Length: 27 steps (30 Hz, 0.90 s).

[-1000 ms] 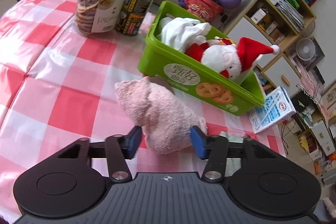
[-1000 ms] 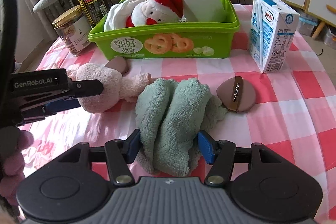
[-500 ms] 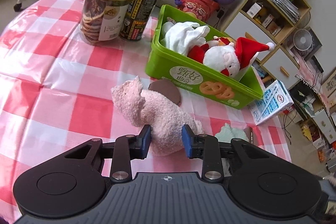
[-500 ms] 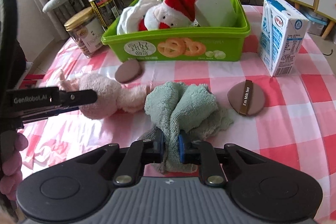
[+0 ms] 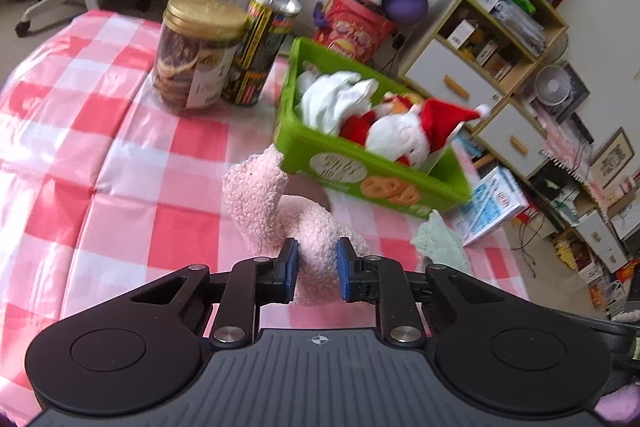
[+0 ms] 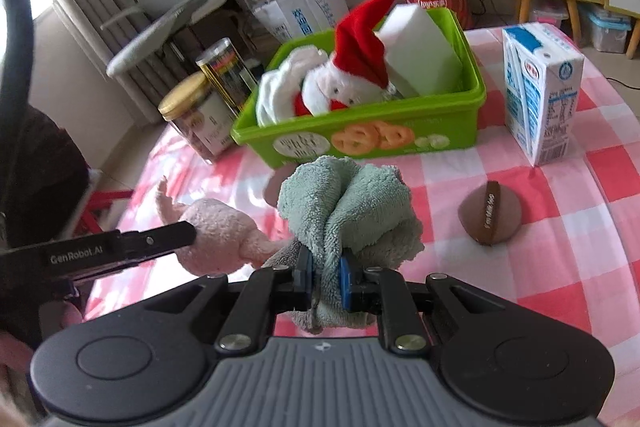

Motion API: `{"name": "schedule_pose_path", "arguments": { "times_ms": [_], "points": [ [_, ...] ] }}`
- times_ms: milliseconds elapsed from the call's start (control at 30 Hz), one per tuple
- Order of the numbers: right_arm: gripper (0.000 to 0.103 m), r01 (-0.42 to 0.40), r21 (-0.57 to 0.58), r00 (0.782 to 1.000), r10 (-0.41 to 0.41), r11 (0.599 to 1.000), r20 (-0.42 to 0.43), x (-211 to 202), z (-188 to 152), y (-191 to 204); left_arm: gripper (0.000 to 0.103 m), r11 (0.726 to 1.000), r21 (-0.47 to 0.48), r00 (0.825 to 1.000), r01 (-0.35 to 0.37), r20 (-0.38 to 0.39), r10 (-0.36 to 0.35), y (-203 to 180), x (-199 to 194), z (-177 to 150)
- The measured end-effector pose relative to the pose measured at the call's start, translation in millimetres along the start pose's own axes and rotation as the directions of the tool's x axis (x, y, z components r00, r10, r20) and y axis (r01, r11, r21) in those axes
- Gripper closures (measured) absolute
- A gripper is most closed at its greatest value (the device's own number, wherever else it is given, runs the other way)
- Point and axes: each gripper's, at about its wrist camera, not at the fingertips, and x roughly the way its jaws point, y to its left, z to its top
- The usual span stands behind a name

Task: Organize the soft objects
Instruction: 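Carry the bunny and towel into the green tray and open both tools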

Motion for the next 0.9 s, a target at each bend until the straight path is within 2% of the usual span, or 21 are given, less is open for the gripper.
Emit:
{"name": "schedule_pose_path", "arguments": {
  "times_ms": [233, 400, 533, 600, 667, 800, 900],
  "points": [
    [0.103, -0.036, 0.020, 0.994, 0.034, 0.999, 0.107, -23.6, 27.6, 5.2, 0.084, 0.998, 0.055, 0.996, 0.017, 0.083, -0.021, -19.4, -18.6, 24.6],
    [0.103, -0.067, 0.037, 0.979, 0.059, 0.997, 0.194, -37.6, 68.0, 7.7, 0.085, 0.995, 0.097, 0.993, -0.005, 0.120, -0.007, -37.5, -13.4, 56.3],
    [0.103, -0.061, 0.034, 0.971, 0.051, 0.998, 0.235, -36.7, 104.2, 11.7, 0.089, 0.994, 0.112, 0.987, -0.005, 0.161, -0.013, -54.1, -8.5, 86.3],
    [0.103, -0.057, 0.035, 0.968, 0.047, 0.998, 0.246, -31.3, 122.3, 12.5, 0.091, 0.992, 0.123, 0.983, -0.010, 0.184, -0.013, -64.3, -3.2, 103.4],
    [0.103, -0.049, 0.032, 0.968, 0.040, 0.998, 0.247, -22.2, 140.1, 12.7, 0.100, 0.990, 0.138, 0.980, -0.001, 0.198, -0.026, -73.7, 4.5, 117.6],
    [0.103, -0.027, 0.024, 0.972, 0.020, 0.999, 0.232, 2.8, 162.3, 11.1, 0.100, 0.982, 0.189, 0.975, -0.001, 0.216, -0.041, -87.2, 37.6, 133.5],
    [0.103, -0.009, 0.065, 0.981, -0.004, 0.998, 0.194, 25.3, 166.8, 2.1, 0.100, 0.986, 0.162, 0.985, -0.030, 0.172, 0.002, -80.9, 63.1, 131.0]
  ]
}}
